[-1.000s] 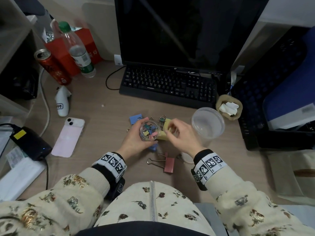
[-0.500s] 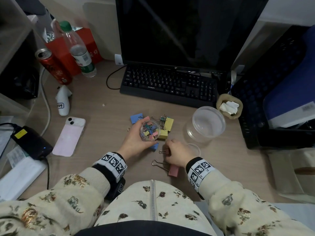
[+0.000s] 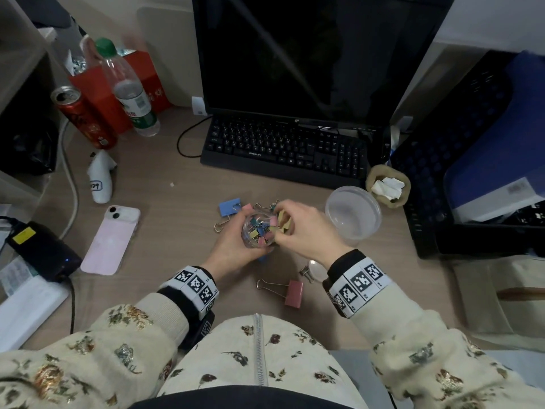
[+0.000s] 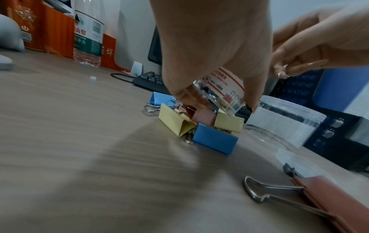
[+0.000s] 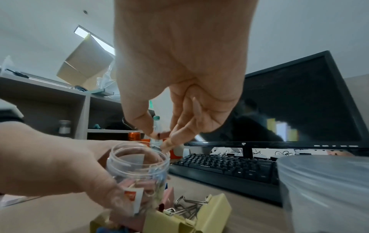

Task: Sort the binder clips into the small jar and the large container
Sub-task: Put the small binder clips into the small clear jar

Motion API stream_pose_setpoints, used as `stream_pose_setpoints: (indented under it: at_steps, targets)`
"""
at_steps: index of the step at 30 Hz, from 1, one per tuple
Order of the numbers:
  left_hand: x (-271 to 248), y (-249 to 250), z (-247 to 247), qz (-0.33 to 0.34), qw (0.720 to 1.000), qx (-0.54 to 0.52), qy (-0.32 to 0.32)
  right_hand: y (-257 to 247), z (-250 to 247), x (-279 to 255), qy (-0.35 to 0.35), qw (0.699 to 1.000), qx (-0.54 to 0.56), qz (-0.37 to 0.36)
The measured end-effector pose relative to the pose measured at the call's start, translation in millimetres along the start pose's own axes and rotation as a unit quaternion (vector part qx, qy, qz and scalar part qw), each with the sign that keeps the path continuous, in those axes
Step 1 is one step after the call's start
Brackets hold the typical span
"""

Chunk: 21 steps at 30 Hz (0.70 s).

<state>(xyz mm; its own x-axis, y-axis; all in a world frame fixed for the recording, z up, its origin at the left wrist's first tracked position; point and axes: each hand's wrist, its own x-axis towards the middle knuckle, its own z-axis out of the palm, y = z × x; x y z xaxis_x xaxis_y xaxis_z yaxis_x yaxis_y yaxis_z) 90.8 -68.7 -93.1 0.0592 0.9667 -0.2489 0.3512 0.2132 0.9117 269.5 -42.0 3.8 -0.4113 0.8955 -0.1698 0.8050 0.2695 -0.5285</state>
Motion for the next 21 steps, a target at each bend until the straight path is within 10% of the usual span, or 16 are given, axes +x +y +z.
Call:
stream_pose_setpoints:
  at_steps: [4,11,21]
  targets:
    - [2,0,-2,-0.007,1.000,-0.002,0.013,8,2,-8,-0.002,1.000,-0.003,0.012]
    - [1,0,-3,-0.008,1.000,0.018,0.018,53,24,-31,-0.239,0.954,-0.173,0.058]
    - [0,0,-5,-0.001,1.000,0.028,0.013,76,50,-40,-0.168,0.977,-0.116,0.057]
